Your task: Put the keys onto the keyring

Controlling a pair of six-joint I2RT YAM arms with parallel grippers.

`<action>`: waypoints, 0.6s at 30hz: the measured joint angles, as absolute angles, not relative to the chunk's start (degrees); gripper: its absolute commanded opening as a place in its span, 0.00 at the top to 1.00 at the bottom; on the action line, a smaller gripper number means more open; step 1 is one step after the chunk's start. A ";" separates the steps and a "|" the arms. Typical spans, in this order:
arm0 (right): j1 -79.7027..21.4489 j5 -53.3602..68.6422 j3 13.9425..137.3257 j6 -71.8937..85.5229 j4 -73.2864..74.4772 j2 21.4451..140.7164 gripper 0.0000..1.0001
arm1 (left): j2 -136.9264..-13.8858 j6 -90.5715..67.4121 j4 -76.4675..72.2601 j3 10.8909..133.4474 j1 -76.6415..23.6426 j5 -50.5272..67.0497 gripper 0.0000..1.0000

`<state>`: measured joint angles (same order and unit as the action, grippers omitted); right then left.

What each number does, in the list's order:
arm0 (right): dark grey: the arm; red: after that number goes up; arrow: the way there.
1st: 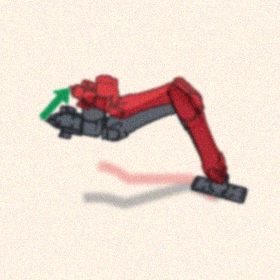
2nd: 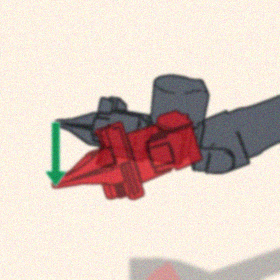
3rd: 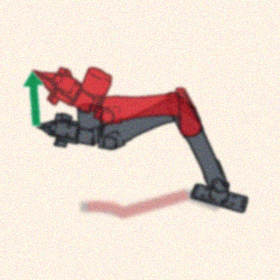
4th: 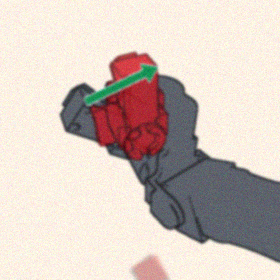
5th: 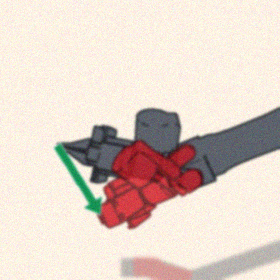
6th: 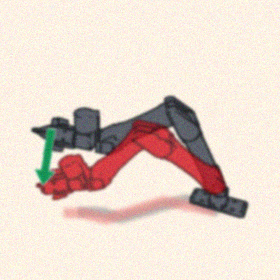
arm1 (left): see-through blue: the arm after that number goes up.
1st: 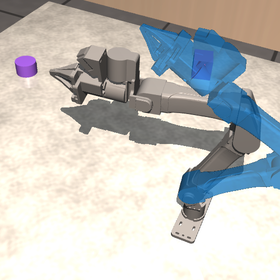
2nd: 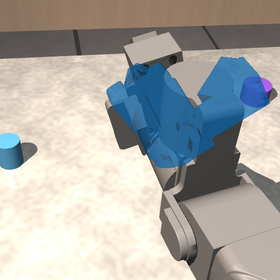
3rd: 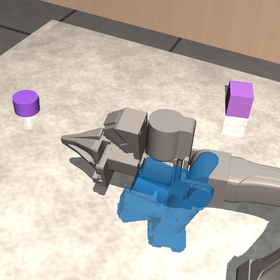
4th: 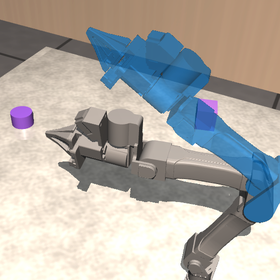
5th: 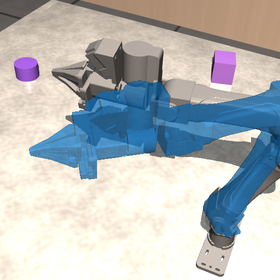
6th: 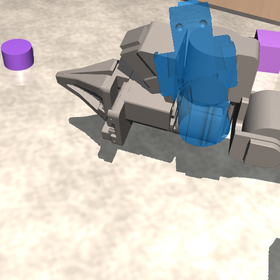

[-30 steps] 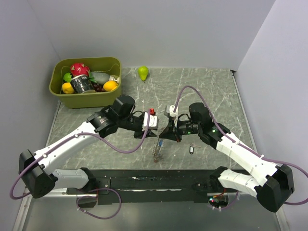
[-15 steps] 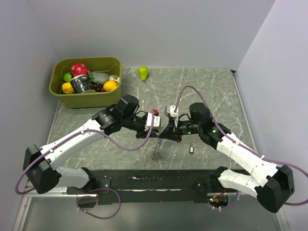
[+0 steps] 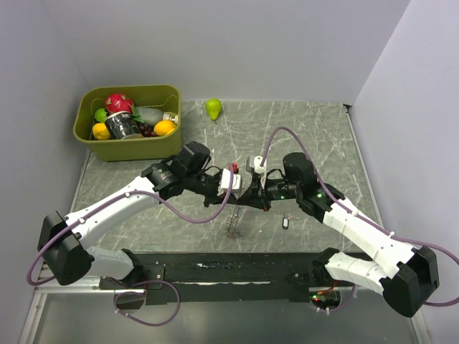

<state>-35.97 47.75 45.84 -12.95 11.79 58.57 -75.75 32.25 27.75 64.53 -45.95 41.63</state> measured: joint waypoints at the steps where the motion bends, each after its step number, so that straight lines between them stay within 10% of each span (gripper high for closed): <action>1: -35.94 47.66 45.84 -12.93 11.73 58.57 1.00 | -75.75 32.25 27.86 64.53 -45.95 41.65 0.99; 8: -35.73 47.46 45.78 -12.84 11.16 58.54 0.98 | -75.18 32.05 26.79 63.94 -45.95 41.65 0.99; 18: -35.75 45.58 44.66 -8.78 6.52 56.51 0.55 | -69.73 27.70 14.66 55.90 -45.98 41.54 0.99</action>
<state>-35.75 45.58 44.66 -8.78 6.52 56.51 -69.73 27.70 14.66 55.90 -45.98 41.54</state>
